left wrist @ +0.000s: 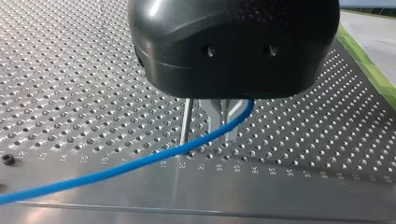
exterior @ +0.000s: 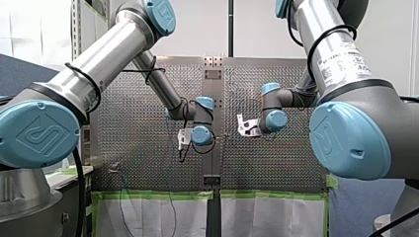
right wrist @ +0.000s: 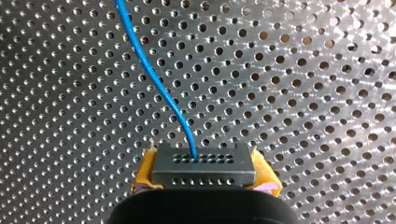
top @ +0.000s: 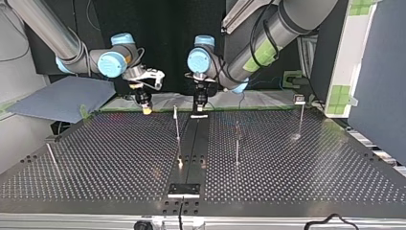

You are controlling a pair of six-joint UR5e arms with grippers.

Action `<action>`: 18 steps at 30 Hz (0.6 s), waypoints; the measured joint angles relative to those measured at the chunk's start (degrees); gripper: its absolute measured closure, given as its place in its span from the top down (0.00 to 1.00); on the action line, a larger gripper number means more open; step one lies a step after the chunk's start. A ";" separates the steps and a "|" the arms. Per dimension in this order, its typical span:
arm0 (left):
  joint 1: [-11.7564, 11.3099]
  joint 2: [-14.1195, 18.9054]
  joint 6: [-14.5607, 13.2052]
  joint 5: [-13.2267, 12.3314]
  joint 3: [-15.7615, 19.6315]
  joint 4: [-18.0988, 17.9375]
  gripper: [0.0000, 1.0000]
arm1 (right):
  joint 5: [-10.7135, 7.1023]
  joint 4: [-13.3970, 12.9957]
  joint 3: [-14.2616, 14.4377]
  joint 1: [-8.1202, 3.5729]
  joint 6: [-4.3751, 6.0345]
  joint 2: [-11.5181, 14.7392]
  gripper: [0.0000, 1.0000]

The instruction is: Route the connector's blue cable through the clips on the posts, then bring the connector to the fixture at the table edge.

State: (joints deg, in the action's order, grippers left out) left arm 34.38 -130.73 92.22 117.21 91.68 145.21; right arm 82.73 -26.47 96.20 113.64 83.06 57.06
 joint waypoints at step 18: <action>-0.10 -0.51 -0.02 -0.83 -0.21 0.05 0.00 | -0.01 -0.21 0.02 -0.77 -0.03 -0.07 0.00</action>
State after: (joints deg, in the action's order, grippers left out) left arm 34.28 -131.23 92.20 116.38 91.47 145.26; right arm 82.72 -26.68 96.23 112.87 83.03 56.99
